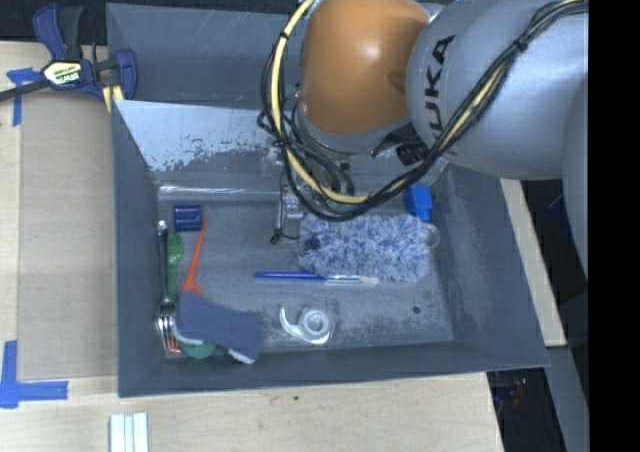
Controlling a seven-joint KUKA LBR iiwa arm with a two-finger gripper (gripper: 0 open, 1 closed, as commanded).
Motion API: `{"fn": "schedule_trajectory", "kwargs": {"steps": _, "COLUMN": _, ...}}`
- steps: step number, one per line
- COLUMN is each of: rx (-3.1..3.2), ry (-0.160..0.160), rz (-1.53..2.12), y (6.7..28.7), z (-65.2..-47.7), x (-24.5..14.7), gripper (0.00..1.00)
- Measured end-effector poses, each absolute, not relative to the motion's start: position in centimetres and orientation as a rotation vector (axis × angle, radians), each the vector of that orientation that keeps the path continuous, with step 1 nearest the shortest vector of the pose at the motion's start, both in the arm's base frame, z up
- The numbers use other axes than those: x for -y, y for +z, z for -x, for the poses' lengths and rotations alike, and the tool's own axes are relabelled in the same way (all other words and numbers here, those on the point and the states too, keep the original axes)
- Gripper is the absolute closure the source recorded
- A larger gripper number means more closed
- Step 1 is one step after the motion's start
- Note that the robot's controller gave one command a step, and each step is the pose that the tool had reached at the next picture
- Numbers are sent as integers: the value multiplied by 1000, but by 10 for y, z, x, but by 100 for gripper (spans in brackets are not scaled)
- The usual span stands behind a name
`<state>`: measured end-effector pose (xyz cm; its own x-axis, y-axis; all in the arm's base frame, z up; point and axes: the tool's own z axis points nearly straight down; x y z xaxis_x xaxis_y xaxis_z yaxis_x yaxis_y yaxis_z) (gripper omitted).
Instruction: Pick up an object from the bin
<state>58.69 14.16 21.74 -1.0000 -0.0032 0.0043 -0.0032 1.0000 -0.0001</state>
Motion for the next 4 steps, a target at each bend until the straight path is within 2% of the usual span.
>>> {"fn": "schedule_trajectory", "kwargs": {"steps": 1, "rx": 3145, "ry": -2, "rz": 1, "y": 222, "z": -589, "x": -141, "gripper": 0}}
{"fn": "schedule_trajectory", "kwargs": {"steps": 2, "rx": 3126, "ry": -2, "rz": -378, "y": 121, "z": -609, "x": -203, "gripper": 0}}
{"fn": "schedule_trajectory", "kwargs": {"steps": 3, "rx": 3142, "ry": -5, "rz": 217, "y": 153, "z": -609, "x": -235, "gripper": 0}}
{"fn": "schedule_trajectory", "kwargs": {"steps": 4, "rx": 3069, "ry": -1, "rz": -683, "y": 101, "z": -616, "x": -242, "gripper": 0}}
